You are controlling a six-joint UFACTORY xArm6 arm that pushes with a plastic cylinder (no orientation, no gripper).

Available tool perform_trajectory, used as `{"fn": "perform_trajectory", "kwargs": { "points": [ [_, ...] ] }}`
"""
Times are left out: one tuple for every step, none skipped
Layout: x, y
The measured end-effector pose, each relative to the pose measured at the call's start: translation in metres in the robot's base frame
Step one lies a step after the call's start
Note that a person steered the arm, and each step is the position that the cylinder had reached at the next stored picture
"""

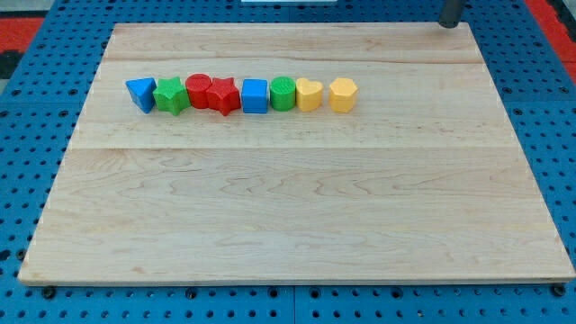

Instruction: Push the yellow hexagon to the bottom center of the board

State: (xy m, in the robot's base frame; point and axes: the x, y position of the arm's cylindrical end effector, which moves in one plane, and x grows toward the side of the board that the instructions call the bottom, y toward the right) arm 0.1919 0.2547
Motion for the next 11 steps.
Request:
{"fn": "perform_trajectory", "kwargs": {
  "points": [
    [0.0,0.0],
    [0.0,-0.001],
    [0.003,0.008],
    [0.038,0.017],
    [0.065,0.015],
    [0.088,0.009],
    [0.097,0.009],
    [0.096,0.009],
    [0.096,0.009],
    [0.087,0.009],
    [0.048,-0.005]
  ]
}}
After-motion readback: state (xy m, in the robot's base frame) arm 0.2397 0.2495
